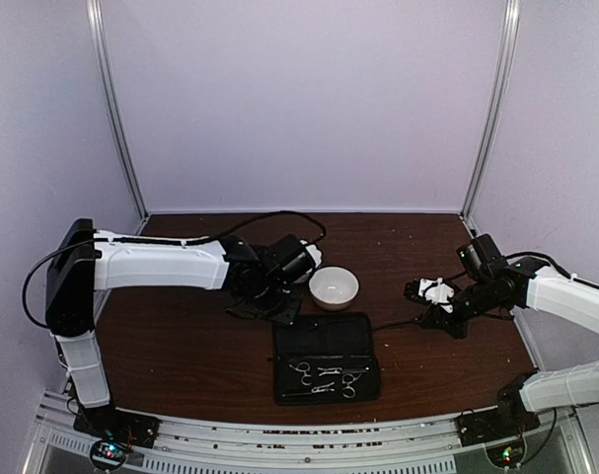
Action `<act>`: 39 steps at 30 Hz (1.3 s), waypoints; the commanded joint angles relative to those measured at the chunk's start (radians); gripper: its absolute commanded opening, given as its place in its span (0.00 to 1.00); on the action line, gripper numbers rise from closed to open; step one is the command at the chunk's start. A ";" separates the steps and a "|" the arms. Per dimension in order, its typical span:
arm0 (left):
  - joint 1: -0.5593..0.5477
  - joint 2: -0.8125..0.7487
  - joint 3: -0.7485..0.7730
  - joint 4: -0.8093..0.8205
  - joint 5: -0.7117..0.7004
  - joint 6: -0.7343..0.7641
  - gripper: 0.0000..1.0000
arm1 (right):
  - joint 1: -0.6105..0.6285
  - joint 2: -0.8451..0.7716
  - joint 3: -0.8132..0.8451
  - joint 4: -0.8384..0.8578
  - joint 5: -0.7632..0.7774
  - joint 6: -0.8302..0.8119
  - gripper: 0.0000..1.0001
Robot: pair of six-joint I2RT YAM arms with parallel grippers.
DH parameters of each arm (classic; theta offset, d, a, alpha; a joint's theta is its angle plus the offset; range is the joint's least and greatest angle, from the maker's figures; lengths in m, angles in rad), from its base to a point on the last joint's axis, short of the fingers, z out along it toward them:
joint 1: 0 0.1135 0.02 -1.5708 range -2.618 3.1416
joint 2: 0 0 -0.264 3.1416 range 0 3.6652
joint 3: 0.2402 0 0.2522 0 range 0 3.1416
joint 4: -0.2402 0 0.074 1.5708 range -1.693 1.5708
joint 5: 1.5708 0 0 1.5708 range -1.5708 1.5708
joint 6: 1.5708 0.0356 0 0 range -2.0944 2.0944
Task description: Sort the hair-cutting tools
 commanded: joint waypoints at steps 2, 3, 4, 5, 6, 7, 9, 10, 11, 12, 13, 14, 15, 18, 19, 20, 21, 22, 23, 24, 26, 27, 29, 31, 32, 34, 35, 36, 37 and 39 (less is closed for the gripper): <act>-0.076 0.031 0.117 -0.020 0.044 -0.071 0.30 | -0.004 -0.009 0.002 0.015 0.001 0.012 0.01; -0.083 0.055 0.128 -0.013 0.060 -0.078 0.29 | -0.005 -0.010 0.001 0.017 0.004 0.013 0.01; -0.089 0.078 0.140 -0.004 0.079 -0.080 0.28 | -0.004 -0.011 -0.001 0.017 0.006 0.013 0.01; -0.099 0.100 0.155 0.000 0.095 -0.080 0.26 | -0.005 -0.012 -0.002 0.017 0.007 0.012 0.01; -0.104 0.121 0.170 0.000 0.106 -0.077 0.25 | -0.004 -0.015 -0.003 0.019 0.007 0.012 0.01; -0.109 0.137 0.182 0.000 0.109 -0.073 0.25 | -0.005 -0.016 -0.004 0.023 0.008 0.012 0.01; -0.113 0.150 0.190 0.002 0.102 -0.075 0.25 | -0.004 -0.017 -0.003 0.022 0.003 0.013 0.01; -0.114 0.154 0.190 0.004 0.098 -0.081 0.26 | -0.005 -0.017 -0.001 0.021 0.000 0.013 0.01; -0.114 0.161 0.192 0.006 0.100 -0.087 0.27 | -0.004 -0.017 0.000 0.020 -0.002 0.014 0.01; -0.114 0.172 0.194 0.010 0.106 -0.093 0.28 | -0.004 -0.018 -0.001 0.020 -0.003 0.013 0.01; -0.114 0.182 0.196 0.013 0.112 -0.100 0.29 | -0.004 -0.019 -0.002 0.020 -0.003 0.012 0.01; -0.117 0.192 0.198 0.017 0.115 -0.104 0.29 | -0.004 -0.020 -0.002 0.020 -0.003 0.012 0.01; -0.119 0.200 0.200 0.022 0.116 -0.105 0.29 | -0.004 -0.022 -0.004 0.020 -0.003 0.011 0.01; -0.124 0.221 0.210 0.029 0.120 -0.113 0.31 | -0.004 -0.026 -0.007 0.022 -0.007 0.010 0.01; -0.125 0.226 0.212 0.030 0.120 -0.117 0.31 | -0.005 -0.028 -0.005 0.019 -0.009 0.009 0.01; -0.127 0.230 0.215 0.036 0.122 -0.119 0.32 | -0.005 -0.029 -0.005 0.017 -0.013 0.009 0.01; -0.130 0.234 0.220 0.040 0.123 -0.121 0.34 | -0.004 -0.031 -0.008 0.018 -0.014 0.007 0.01; -0.133 0.240 0.226 0.040 0.124 -0.122 0.35 | -0.004 -0.033 -0.009 0.018 -0.016 0.006 0.01; -0.134 0.246 0.232 0.039 0.126 -0.122 0.36 | -0.004 -0.033 -0.010 0.019 -0.017 0.004 0.01; -0.135 0.254 0.239 0.040 0.127 -0.126 0.36 | -0.005 -0.034 -0.011 0.019 -0.018 0.004 0.01; -0.136 0.269 0.245 0.039 0.128 -0.133 0.36 | -0.004 -0.034 -0.010 0.019 -0.017 0.003 0.01; -0.136 0.276 0.245 0.039 0.127 -0.142 0.36 | -0.005 -0.036 -0.012 0.019 -0.018 0.003 0.01; -0.138 0.292 0.246 0.038 0.122 -0.158 0.34 | -0.004 -0.037 -0.015 0.021 -0.018 0.001 0.01; -0.140 0.314 0.259 0.013 0.110 -0.180 0.32 | -0.005 -0.040 -0.015 0.022 -0.018 0.001 0.01; -0.143 0.329 0.269 0.000 0.105 -0.187 0.30 | -0.004 -0.041 -0.016 0.022 -0.018 0.001 0.01; -0.153 0.361 0.303 -0.041 0.092 -0.195 0.26 | -0.005 -0.043 -0.017 0.020 -0.019 0.000 0.01; -0.159 0.383 0.326 -0.062 0.088 -0.197 0.24 | -0.005 -0.044 -0.017 0.019 -0.020 0.000 0.01; -0.164 0.400 0.348 -0.085 0.084 -0.196 0.22 | -0.004 -0.044 -0.017 0.019 -0.021 0.000 0.01; -0.166 0.416 0.368 -0.106 0.083 -0.195 0.21 | -0.004 -0.045 -0.016 0.019 -0.021 -0.002 0.01; -0.168 0.434 0.392 -0.124 0.091 -0.193 0.15 | -0.004 -0.044 -0.017 0.019 -0.024 -0.002 0.01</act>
